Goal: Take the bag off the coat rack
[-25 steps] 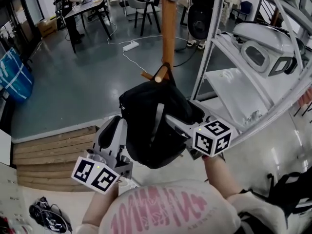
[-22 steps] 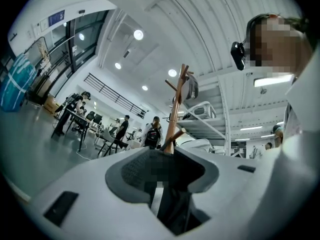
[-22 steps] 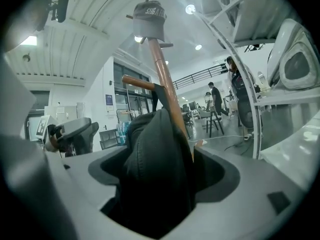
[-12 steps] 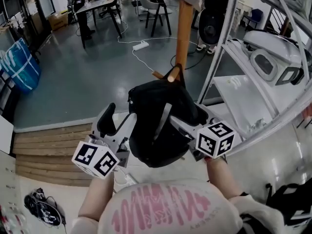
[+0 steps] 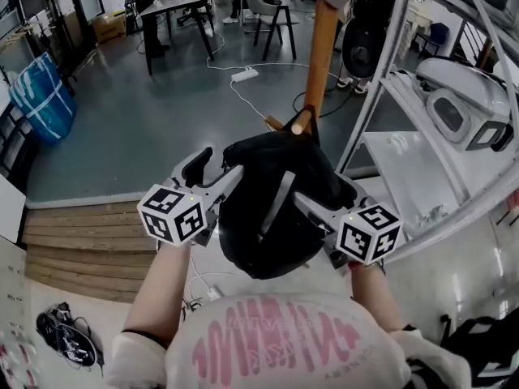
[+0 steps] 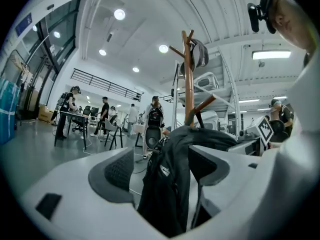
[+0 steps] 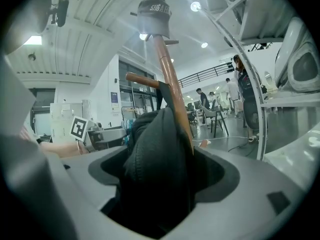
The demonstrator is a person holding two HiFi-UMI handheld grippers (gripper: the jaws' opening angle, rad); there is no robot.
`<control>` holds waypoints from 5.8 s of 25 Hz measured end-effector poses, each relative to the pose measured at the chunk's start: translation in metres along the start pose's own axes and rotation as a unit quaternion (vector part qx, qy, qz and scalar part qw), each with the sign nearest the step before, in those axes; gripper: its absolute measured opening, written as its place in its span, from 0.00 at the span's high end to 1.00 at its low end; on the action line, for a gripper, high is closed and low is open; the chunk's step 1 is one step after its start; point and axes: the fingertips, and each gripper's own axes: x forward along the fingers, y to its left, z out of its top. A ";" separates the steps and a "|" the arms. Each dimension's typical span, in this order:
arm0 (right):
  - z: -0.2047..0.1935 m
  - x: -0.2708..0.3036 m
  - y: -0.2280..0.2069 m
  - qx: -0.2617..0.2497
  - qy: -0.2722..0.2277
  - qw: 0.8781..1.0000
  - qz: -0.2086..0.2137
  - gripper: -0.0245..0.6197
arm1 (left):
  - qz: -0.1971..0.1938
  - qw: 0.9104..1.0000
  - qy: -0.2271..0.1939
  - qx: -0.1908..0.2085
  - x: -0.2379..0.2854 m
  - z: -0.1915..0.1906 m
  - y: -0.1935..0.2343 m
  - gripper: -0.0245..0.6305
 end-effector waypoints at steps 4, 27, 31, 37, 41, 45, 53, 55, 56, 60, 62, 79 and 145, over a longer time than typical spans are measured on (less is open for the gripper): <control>-0.001 0.002 0.001 0.003 -0.002 1.000 0.006 0.31 | -0.019 1.000 0.022 0.008 0.017 -0.008 0.003 0.46; -0.003 0.021 -0.004 0.029 -0.004 1.000 0.011 0.38 | -0.051 0.997 0.059 0.020 0.052 -0.029 -0.016 0.67; -0.005 0.021 -0.007 0.028 -0.001 1.000 -0.004 0.43 | -0.038 0.998 0.042 0.021 0.045 -0.032 -0.018 0.72; -0.005 0.019 -0.007 0.032 -0.005 0.999 -0.017 0.53 | -0.026 0.999 0.028 0.013 0.034 -0.032 -0.019 0.73; -0.005 0.016 -0.010 0.033 0.001 0.999 -0.029 0.59 | -0.027 0.999 0.021 0.007 0.032 -0.032 -0.020 0.73; -0.006 0.014 -0.014 0.024 0.006 0.998 -0.052 0.68 | -0.030 0.999 0.016 0.002 0.030 -0.032 -0.020 0.73; -0.008 0.006 -0.027 0.000 0.024 0.995 -0.092 0.79 | -0.026 1.000 0.008 -0.009 0.026 -0.036 -0.031 0.74; -0.008 0.003 -0.027 0.000 0.022 0.995 -0.098 0.80 | -0.029 0.999 0.008 -0.014 0.023 -0.036 -0.035 0.74; -0.007 0.002 -0.027 0.000 0.020 0.995 -0.102 0.80 | -0.029 0.999 0.008 -0.014 0.022 -0.036 -0.037 0.74; -0.006 -0.001 -0.026 0.005 0.015 0.994 -0.110 0.80 | -0.013 1.000 0.005 -0.014 0.019 -0.035 -0.040 0.75; -0.005 -0.004 -0.024 0.005 0.016 0.994 -0.113 0.80 | 0.006 1.000 -0.002 -0.012 0.017 -0.034 -0.041 0.75; 0.010 -0.030 -0.008 -0.007 0.006 0.994 -0.112 0.81 | 0.038 0.999 -0.008 -0.031 -0.003 -0.023 -0.064 0.76; 0.006 -0.080 0.173 -0.011 -0.005 0.991 -0.137 0.81 | -0.019 0.999 -0.039 -0.032 -0.186 0.012 -0.084 0.77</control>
